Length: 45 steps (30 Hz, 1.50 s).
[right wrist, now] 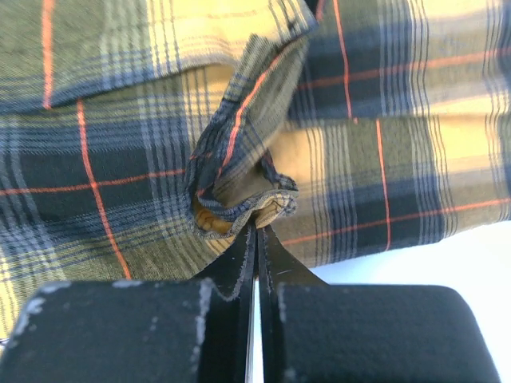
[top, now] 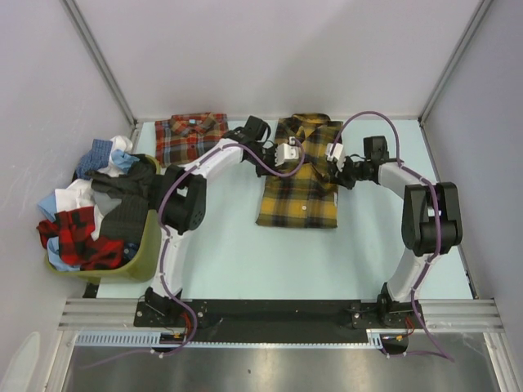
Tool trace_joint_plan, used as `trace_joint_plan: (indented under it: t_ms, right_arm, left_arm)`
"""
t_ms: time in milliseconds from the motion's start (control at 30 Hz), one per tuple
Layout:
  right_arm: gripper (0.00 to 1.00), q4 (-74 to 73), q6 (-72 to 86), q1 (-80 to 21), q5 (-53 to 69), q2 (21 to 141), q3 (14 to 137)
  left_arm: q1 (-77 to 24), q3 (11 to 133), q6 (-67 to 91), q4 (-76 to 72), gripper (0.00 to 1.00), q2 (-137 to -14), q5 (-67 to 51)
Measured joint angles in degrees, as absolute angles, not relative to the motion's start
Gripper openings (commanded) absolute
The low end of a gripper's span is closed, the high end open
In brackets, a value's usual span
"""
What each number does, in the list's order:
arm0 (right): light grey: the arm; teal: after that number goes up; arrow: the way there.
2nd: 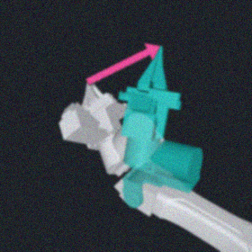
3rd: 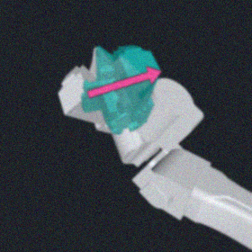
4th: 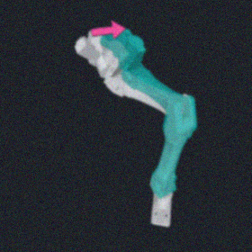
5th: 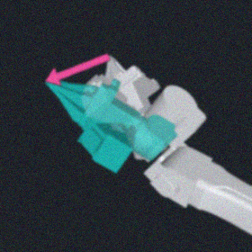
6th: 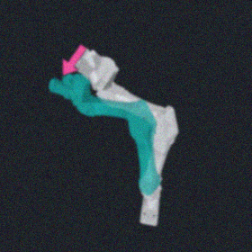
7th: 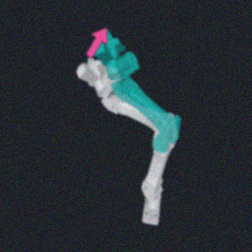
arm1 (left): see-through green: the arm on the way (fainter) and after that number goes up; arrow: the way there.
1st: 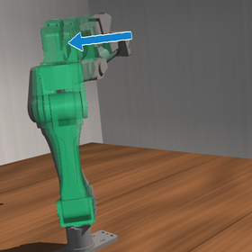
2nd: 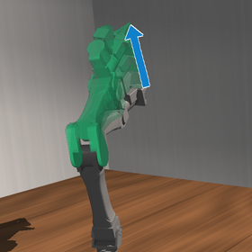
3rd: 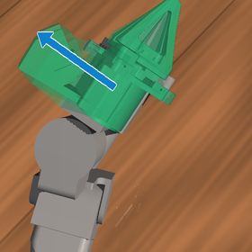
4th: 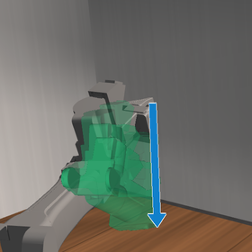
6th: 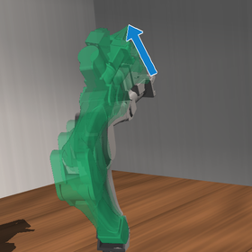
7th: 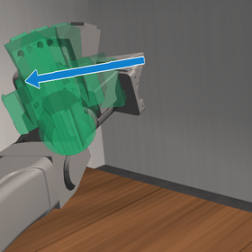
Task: Fold and stack the long sleeve shirts
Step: Fold the shirt
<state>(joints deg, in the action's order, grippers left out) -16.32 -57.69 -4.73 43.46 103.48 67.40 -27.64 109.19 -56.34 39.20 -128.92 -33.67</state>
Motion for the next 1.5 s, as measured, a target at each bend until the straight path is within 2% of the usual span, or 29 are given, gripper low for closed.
trace_joint_plan:
  t_ms: [267, 300, 400, 433, 467, 500, 533, 600, 633, 700, 867, 967, 1067, 1267, 1500]
  right_arm:
    - [0.0, -10.52, -54.83, -4.23, 39.88, 105.34, 67.7]
    - [0.05, -9.3, -54.15, -4.27, 39.27, 105.41, 67.7]
    - [0.39, -7.22, -52.6, -4.32, 37.5, 105.89, 67.79]
    - [0.48, -7.05, -52.21, -4.32, 36.8, 106.21, 67.96]
    - [0.58, -7.18, -51.86, -4.32, 35.97, 106.5, 68.16]
    - [0.73, -7.53, -51.35, -4.27, 35.03, 106.63, 68.36]
    - [0.79, -8.14, -50.74, -4.19, 34.28, 106.61, 68.47]
    - [0.84, -9.93, -48.93, -3.73, 32.97, 106.39, 69.43]
    - [0.87, -11.25, -47.24, -3.25, 32.51, 106.1, 70.35]
    - [0.99, -14.94, -42.41, -1.87, 32.32, 104.53, 72.86]
    - [1.0, -18.74, -22.92, -0.08, 39.16, 94.7, 76.01]
    - [1.0, -15.05, -9.93, -4.73, 45.52, 87.55, 71.64]
    - [1.0, -12.88, -0.43, -12.05, 52.82, 84.77, 64.95]
    - [1.0, -11.62, 10.37, -15.22, 57.56, 86.59, 49.67]
    - [0.98, -0.64, 21.08, -11.97, 57.95, 96.55, 47.53]
  left_arm:
    - [-27.16, 109.62, -50.72, 36.18, 0.07, -129.67, -30.87]
    - [-27.09, 109.75, -50.06, 35.64, 0.08, -129.71, -30.46]
    - [-26.98, 110.74, -49.1, 34.57, 0.34, -130.26, -29.45]
    - [-26.98, 111.18, -48.6, 34.35, 0.45, -130.56, -28.75]
    - [-26.96, 111.53, -48.05, 34.02, 0.51, -130.91, -28.16]
    - [-26.85, 111.83, -47.33, 33.69, 0.55, -131.15, -27.42]
    - [-26.72, 111.87, -46.39, 33.47, 0.62, -131.22, -26.85]
    - [-26.02, 111.9, -43.51, 33.39, 0.67, -131.2, -26.2]
    - [-25.43, 111.96, -41.45, 33.3, 0.75, -131.04, -26.09]
    - [-23.55, 111.79, -34.68, 33.36, 0.77, -130.19, -27.22]
    - [-15.09, 105.78, -20.23, 32.51, 0.79, -122.19, -36.21]
    - [-11.92, 97.21, -11.03, 29.32, 0.75, -114.19, -45.56]
    - [-13.63, 86.91, -3.88, 25.91, 0.71, -107.98, -55.05]
    - [-22.65, 71.68, 1.78, 23.24, 0.67, -107.18, -62.33]
    - [-25.1, 69.73, 11.68, 13.41, 0.6, -114.19, -63.59]
